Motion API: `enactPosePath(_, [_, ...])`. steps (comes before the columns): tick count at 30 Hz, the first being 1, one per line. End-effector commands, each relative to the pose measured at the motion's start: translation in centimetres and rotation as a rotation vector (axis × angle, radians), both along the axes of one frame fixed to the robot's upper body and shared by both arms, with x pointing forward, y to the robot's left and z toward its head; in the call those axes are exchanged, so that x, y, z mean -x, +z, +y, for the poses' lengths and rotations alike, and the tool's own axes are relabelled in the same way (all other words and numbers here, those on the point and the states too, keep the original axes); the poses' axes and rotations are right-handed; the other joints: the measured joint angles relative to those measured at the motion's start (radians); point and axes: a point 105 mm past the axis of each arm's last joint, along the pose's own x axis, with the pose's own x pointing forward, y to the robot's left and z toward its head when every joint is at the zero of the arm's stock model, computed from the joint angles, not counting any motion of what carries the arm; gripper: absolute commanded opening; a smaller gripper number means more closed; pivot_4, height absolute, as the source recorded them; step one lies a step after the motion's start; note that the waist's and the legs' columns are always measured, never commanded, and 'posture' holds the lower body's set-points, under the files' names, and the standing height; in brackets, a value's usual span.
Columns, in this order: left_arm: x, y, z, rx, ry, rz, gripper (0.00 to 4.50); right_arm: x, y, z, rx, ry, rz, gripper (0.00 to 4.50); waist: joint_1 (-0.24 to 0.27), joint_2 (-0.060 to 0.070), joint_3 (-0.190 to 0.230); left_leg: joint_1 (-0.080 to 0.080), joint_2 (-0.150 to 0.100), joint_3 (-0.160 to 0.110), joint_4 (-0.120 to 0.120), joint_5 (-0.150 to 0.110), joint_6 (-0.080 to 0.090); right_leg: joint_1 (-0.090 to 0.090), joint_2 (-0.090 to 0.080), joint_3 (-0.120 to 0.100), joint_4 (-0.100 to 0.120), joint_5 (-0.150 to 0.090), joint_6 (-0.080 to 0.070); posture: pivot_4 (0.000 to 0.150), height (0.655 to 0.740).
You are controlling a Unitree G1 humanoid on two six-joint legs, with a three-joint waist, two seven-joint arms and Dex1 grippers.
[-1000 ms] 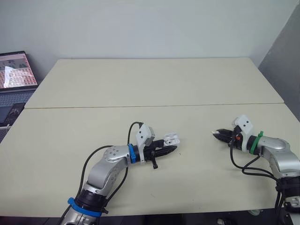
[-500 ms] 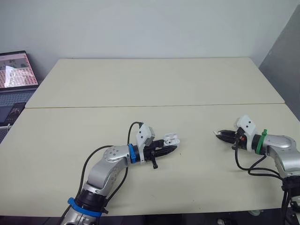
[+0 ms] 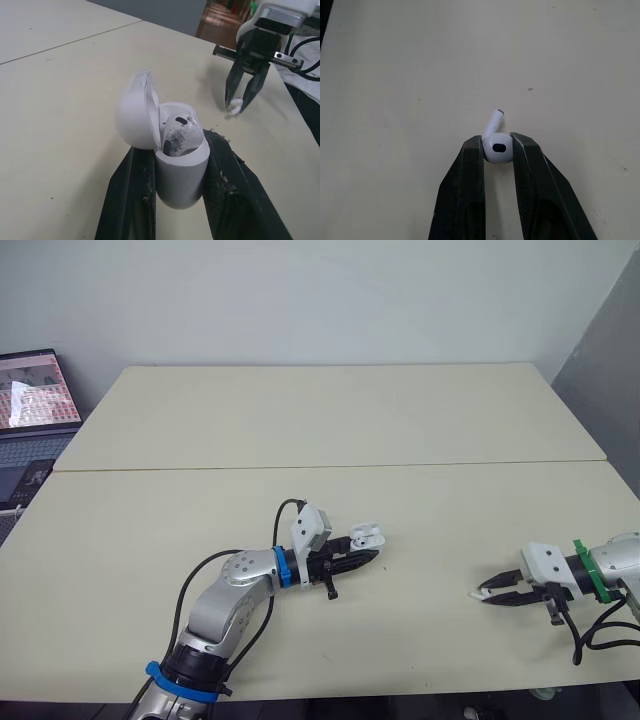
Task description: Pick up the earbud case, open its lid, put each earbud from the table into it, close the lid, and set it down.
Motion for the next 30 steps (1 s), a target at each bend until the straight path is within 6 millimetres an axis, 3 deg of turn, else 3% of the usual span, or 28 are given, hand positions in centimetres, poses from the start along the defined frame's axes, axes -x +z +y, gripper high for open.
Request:
enactPosePath(1, [0.1,0.8,-0.4,0.014,-0.021,-0.037,0.81,-0.2,0.0,-1.0,0.1,0.071,-0.047,0.4,0.0,0.0,0.0,0.0,0.0,0.0,0.0,0.0,0.0,0.0,0.0,0.0,0.0,0.0,0.0,0.15,0.74])
enactPosePath(6, [0.2,0.8,-0.4,0.014,-0.021,-0.036,0.81,-1.2,0.5,-1.0,0.085,0.051,-0.112,2.06,0.001,0.0,0.0,0.004,0.0,-0.002,0.0,0.0,0.0,0.006,0.0,0.0,-0.003,0.0,0.0,0.15,0.74])
enactPosePath(11, [0.2,0.7,-0.4,0.012,-0.024,-0.034,0.81,-1.0,1.0,-2.4,0.161,0.0,-0.095,3.78,0.005,0.0,0.0,0.003,0.0,-0.003,0.0,0.0,0.0,0.007,-0.001,0.0,-0.005,0.0,0.0,0.15,0.74])
enactPosePath(19, [0.1,0.7,-0.5,0.012,-0.037,-0.034,0.81,-0.7,2.3,-3.8,0.194,-0.214,-0.051,3.78,0.014,0.0,0.0,0.002,-0.001,-0.004,0.0,0.0,0.0,0.007,-0.001,0.0,-0.005,0.0,0.0,0.15,0.74])
enactPosePath(23, [0.1,0.7,-0.6,0.011,-0.041,-0.034,0.81,0.3,3.5,-3.4,0.158,-0.286,0.001,2.87,0.022,0.001,0.0,0.002,0.0,-0.004,0.0,0.0,0.0,0.006,-0.001,0.0,-0.005,0.0,0.0,0.15,0.74])
enactPosePath(30, [0.1,0.6,-0.8,0.012,-0.053,-0.031,0.81,0.3,4.8,0.0,0.047,-0.349,-0.038,0.27,0.022,0.001,0.0,0.002,0.0,-0.004,0.0,0.0,0.0,0.006,-0.001,0.0,-0.005,0.0,0.0,0.15,0.74])
